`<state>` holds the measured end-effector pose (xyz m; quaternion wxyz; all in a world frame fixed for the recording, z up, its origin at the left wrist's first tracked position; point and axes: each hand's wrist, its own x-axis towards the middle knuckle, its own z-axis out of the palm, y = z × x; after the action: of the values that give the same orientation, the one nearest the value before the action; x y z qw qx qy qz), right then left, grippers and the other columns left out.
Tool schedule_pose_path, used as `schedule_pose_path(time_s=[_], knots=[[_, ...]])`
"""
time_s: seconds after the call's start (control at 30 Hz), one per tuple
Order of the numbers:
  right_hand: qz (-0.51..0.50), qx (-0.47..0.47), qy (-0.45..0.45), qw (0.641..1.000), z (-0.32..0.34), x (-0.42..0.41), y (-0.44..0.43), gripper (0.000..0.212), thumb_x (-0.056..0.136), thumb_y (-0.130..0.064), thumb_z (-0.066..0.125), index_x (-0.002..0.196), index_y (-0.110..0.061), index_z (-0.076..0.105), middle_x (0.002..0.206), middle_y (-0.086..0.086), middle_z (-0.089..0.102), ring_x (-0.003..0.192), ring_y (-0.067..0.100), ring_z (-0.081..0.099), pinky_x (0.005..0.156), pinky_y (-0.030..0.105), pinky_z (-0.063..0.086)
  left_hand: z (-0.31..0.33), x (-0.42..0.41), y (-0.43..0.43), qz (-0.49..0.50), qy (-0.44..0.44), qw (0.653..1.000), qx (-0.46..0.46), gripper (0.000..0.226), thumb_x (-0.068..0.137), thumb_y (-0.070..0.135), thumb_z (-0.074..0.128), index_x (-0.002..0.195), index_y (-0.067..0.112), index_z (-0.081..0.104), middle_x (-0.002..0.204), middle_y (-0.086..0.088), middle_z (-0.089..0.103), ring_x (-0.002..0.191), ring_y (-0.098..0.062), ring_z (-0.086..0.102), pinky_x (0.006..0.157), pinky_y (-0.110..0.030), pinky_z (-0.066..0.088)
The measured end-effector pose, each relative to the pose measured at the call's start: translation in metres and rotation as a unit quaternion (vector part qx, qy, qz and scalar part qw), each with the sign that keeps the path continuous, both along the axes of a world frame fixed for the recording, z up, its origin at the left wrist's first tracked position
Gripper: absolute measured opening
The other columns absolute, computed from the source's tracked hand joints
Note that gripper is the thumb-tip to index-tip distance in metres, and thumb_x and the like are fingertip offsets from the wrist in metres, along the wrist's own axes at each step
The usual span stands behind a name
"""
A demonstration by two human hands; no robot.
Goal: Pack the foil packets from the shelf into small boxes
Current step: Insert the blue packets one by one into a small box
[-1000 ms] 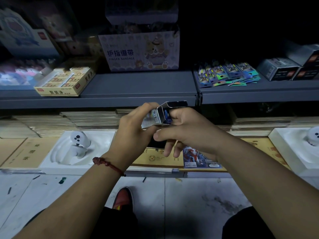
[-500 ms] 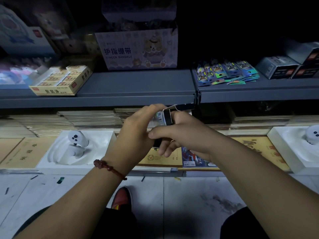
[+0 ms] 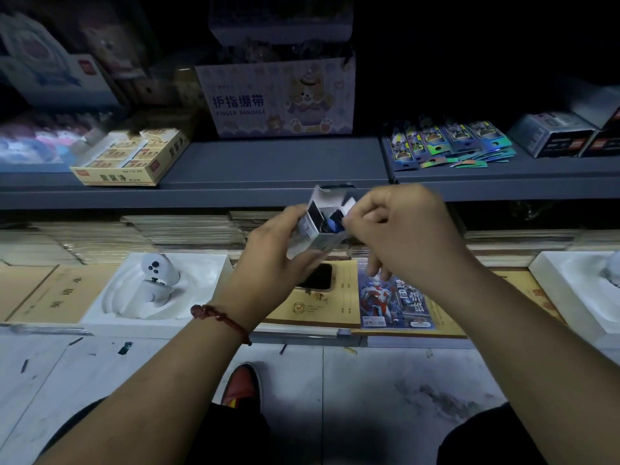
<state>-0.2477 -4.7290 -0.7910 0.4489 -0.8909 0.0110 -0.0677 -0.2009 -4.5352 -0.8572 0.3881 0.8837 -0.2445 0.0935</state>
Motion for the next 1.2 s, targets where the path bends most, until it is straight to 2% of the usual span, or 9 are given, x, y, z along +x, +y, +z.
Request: schedule_pose_path(time_s=[0.13,0.3,0.53,0.7,0.77,0.87,0.97,1.1,1.2], knots=[[-0.033,0.037,-0.079,0.996,-0.01,0.004,-0.012,0.006,0.095,-0.011,0.067,0.093,-0.016,0.069,0.078,0.002,0.069,0.044,0.013,0.066,0.045,0.037,0.058,0.006,-0.006,0.002,0.0,0.104,0.988,-0.115,0.063,0.082,0.018,0.083,0.135,0.024,0.05,0.108,0.011,0.073,0.102,-0.005,0.069,0.081,-0.024,0.06],[-0.005,0.119,-0.075,0.99,-0.015,0.009,-0.016,0.013,0.094,-0.015,0.07,0.105,-0.022,0.068,0.09,-0.004,0.069,0.056,0.022,0.07,0.054,0.036,0.059,0.017,-0.013,0.0,-0.044,0.163,0.949,-0.265,0.068,0.076,0.002,0.084,0.124,0.023,0.04,0.107,-0.008,0.076,0.097,-0.025,0.075,0.084,-0.046,0.062],[0.052,0.158,-0.075,0.983,-0.014,0.008,-0.009,0.017,0.096,-0.01,0.066,0.102,-0.027,0.067,0.095,-0.006,0.068,0.059,0.029,0.067,0.053,0.024,0.051,0.025,-0.019,0.003,-0.08,0.166,0.948,-0.261,0.071,0.073,0.013,0.084,0.13,0.031,0.045,0.103,-0.013,0.075,0.093,-0.034,0.073,0.079,-0.06,0.06],[0.08,0.124,-0.074,0.986,-0.014,0.009,-0.006,0.015,0.096,-0.018,0.067,0.106,-0.028,0.074,0.101,0.0,0.066,0.059,0.028,0.066,0.057,0.033,0.057,0.023,-0.02,0.003,-0.086,0.189,0.94,-0.27,0.064,0.076,0.012,0.082,0.13,0.024,0.051,0.104,-0.015,0.074,0.093,-0.038,0.071,0.081,-0.063,0.058],[0.085,0.126,-0.064,0.986,-0.014,0.008,-0.004,0.014,0.097,-0.017,0.067,0.105,-0.024,0.075,0.093,0.002,0.065,0.055,0.021,0.065,0.059,0.035,0.058,0.021,-0.02,0.004,-0.086,0.201,0.936,-0.275,0.058,0.08,0.01,0.08,0.131,0.022,0.053,0.105,-0.016,0.074,0.095,-0.041,0.071,0.08,-0.063,0.059],[0.073,0.18,-0.034,0.98,-0.013,0.009,-0.002,0.009,0.095,-0.015,0.069,0.102,-0.019,0.075,0.075,0.011,0.068,0.055,0.018,0.062,0.058,0.036,0.059,0.019,-0.019,0.007,-0.091,0.21,0.934,-0.273,0.05,0.087,0.011,0.076,0.131,0.021,0.054,0.107,-0.016,0.074,0.098,-0.042,0.071,0.079,-0.065,0.059],[0.063,0.233,-0.026,0.97,-0.012,0.008,-0.001,0.003,0.093,-0.014,0.072,0.094,-0.013,0.074,0.073,0.014,0.07,0.057,0.02,0.061,0.057,0.035,0.056,0.017,-0.017,0.007,-0.097,0.225,0.929,-0.278,0.046,0.091,0.01,0.074,0.131,0.017,0.052,0.109,-0.019,0.073,0.099,-0.047,0.069,0.077,-0.068,0.057],[0.023,0.296,-0.035,0.954,-0.011,0.009,-0.001,0.025,0.094,-0.028,0.072,0.073,-0.014,0.067,0.065,0.02,0.066,0.055,0.027,0.06,0.059,0.04,0.054,0.017,-0.016,0.006,-0.114,0.249,0.921,-0.278,0.047,0.092,0.008,0.071,0.133,0.014,0.05,0.114,-0.019,0.072,0.103,-0.047,0.069,0.081,-0.064,0.059],[0.004,0.32,-0.042,0.947,-0.011,0.011,-0.002,0.026,0.092,-0.022,0.075,0.076,-0.012,0.058,0.068,0.013,0.069,0.054,0.027,0.059,0.055,0.038,0.055,0.017,-0.017,0.004,-0.115,0.255,0.921,-0.269,0.048,0.091,0.008,0.069,0.134,0.012,0.048,0.115,-0.017,0.073,0.104,-0.042,0.071,0.083,-0.057,0.06]])
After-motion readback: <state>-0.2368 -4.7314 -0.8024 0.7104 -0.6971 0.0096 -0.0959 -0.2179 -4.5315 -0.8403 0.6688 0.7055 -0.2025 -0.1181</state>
